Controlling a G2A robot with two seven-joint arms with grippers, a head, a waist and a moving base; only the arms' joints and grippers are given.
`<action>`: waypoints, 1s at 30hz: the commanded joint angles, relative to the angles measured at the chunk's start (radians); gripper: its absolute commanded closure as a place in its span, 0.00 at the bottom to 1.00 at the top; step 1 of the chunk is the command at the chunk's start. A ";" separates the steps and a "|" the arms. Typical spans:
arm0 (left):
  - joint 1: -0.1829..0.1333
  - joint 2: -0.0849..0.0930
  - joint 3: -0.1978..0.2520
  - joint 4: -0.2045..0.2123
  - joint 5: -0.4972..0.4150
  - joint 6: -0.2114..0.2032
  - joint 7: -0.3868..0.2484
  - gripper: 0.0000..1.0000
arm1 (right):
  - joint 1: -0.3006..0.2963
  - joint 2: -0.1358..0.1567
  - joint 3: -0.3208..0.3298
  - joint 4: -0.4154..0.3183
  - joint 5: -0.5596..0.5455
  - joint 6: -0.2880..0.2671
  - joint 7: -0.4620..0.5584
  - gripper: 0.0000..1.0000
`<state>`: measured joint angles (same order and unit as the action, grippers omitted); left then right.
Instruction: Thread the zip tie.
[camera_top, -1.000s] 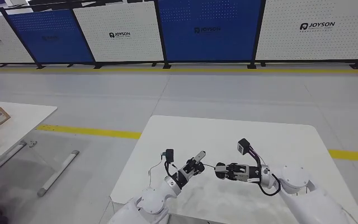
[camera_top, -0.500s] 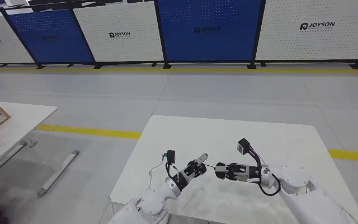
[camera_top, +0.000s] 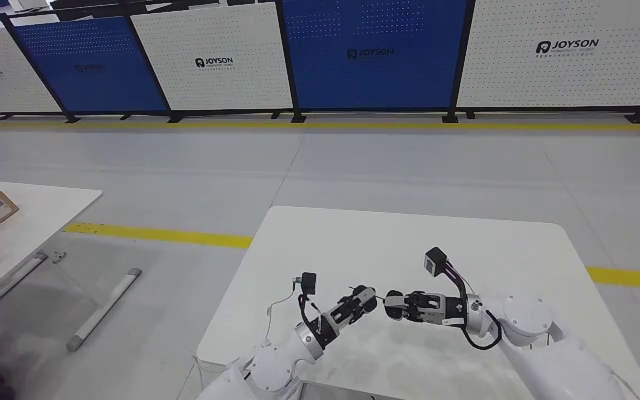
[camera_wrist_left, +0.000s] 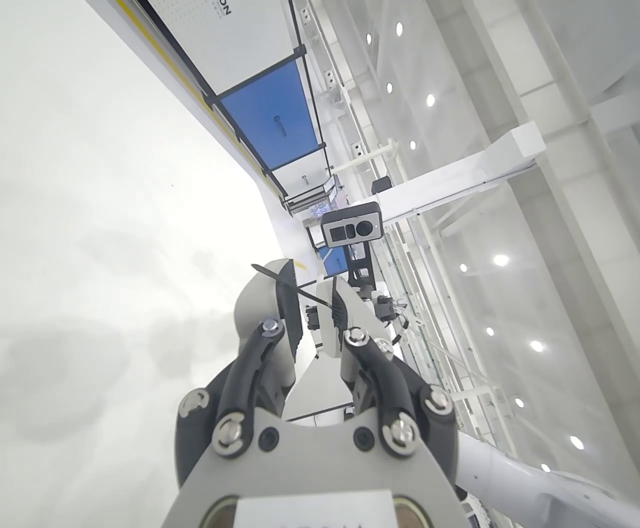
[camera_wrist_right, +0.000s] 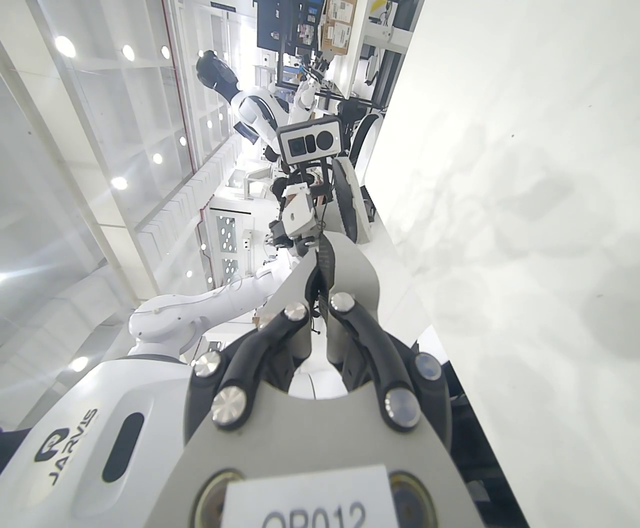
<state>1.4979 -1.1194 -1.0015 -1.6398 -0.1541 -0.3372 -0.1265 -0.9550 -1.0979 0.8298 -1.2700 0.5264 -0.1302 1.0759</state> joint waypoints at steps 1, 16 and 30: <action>0.002 0.000 -0.002 -0.001 0.001 -0.002 -0.002 0.76 | 0.000 0.000 0.000 0.000 0.000 0.000 0.000 1.00; 0.017 -0.002 -0.019 -0.020 0.024 -0.003 -0.023 1.00 | 0.000 0.000 0.000 0.000 0.000 0.000 0.000 1.00; 0.030 -0.005 -0.033 -0.031 0.035 -0.003 -0.028 1.00 | 0.000 0.000 0.000 0.000 0.000 0.000 0.000 0.88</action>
<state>1.5269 -1.1242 -1.0341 -1.6714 -0.1206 -0.3400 -0.1562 -0.9550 -1.0979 0.8298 -1.2700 0.5264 -0.1302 1.0759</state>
